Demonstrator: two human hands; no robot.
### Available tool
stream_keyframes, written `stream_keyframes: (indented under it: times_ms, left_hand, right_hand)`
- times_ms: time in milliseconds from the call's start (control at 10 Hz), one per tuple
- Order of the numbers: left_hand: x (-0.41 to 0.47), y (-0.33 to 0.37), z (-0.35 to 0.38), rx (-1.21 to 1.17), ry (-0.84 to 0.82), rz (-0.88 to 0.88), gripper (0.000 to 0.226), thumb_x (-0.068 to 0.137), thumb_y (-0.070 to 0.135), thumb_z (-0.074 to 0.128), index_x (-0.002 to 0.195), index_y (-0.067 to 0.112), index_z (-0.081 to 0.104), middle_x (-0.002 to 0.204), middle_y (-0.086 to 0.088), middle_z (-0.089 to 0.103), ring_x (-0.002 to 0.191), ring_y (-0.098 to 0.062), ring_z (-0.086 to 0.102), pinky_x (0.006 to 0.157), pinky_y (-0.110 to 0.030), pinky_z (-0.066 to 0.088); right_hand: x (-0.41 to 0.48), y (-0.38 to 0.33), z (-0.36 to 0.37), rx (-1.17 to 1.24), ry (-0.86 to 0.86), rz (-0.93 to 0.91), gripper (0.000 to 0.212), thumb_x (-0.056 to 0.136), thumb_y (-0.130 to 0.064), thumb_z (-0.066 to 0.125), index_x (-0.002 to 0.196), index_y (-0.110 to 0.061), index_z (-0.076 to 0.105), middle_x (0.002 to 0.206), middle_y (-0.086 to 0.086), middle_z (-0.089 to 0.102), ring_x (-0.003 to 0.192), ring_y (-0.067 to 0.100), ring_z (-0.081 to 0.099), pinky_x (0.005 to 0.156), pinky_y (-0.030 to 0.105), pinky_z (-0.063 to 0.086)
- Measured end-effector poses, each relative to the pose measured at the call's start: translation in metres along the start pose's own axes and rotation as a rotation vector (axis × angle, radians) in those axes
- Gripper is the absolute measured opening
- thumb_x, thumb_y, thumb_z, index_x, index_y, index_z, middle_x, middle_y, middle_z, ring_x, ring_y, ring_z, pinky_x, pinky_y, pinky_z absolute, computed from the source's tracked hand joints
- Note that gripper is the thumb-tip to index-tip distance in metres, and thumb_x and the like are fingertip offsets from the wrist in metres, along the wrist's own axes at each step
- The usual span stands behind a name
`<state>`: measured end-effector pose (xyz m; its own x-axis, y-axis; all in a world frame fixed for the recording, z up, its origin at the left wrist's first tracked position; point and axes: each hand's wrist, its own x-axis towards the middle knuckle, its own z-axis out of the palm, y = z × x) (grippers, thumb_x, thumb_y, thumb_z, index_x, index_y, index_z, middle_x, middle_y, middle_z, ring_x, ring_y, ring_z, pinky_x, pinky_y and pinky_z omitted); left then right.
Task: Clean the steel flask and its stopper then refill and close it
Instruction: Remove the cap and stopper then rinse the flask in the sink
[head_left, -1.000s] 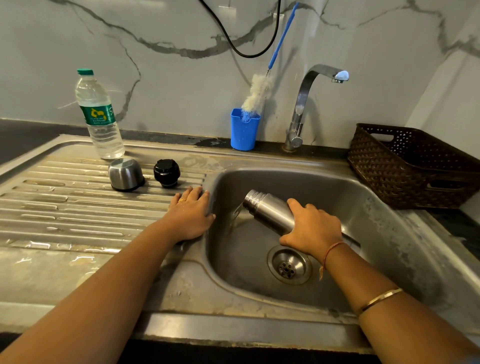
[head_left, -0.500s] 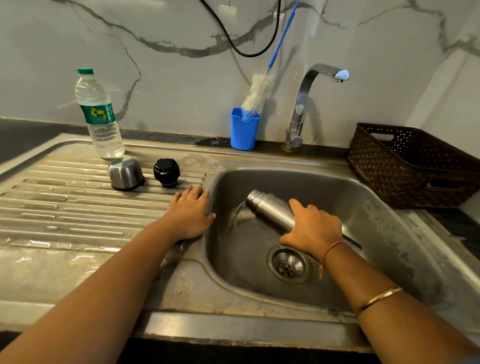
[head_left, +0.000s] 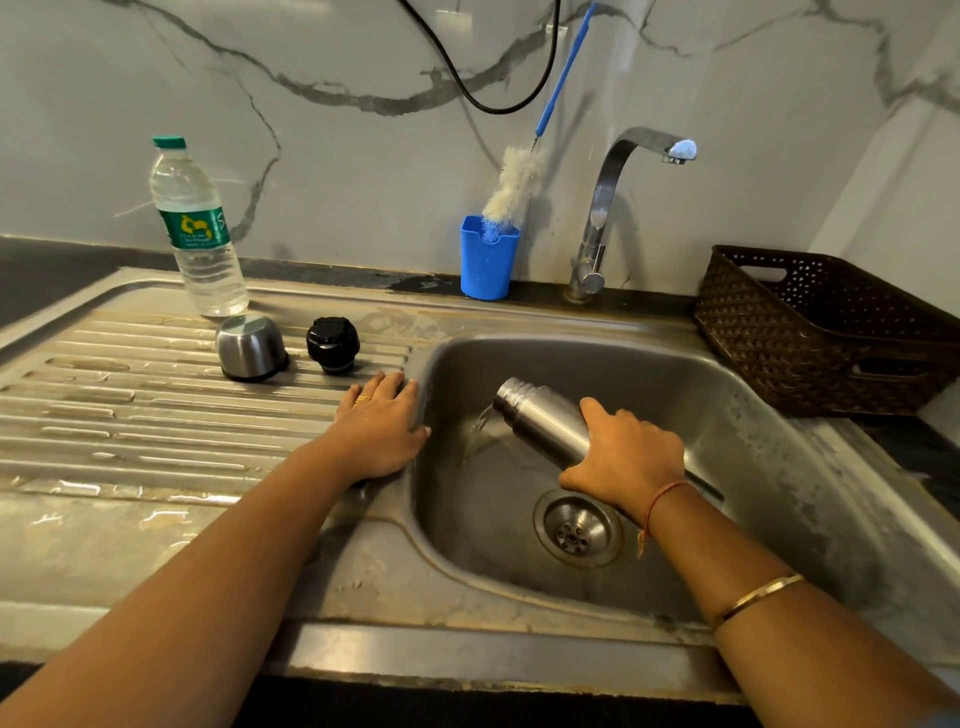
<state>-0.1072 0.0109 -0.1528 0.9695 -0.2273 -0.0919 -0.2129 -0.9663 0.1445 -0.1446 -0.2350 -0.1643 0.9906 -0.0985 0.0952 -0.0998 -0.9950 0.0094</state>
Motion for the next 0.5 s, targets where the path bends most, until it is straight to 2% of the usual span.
stream_keyframes:
  times_ms: [500]
  left_hand:
    - [-0.0003, 0.001, -0.0003, 0.001, 0.004, 0.002, 0.066, 0.099, 0.038, 0.041, 0.152, 0.015, 0.011, 0.16, -0.008, 0.004, 0.147, -0.026, 0.0, 0.119, -0.044, 0.002]
  right_hand:
    - [-0.0012, -0.0007, -0.0016, -0.022, -0.004, 0.001, 0.06, 0.068, -0.052, 0.066, 0.115, -0.028, 0.038, 0.1, 0.003, 0.056, 0.087, 0.024, 0.058, 0.068, 0.032, 0.049]
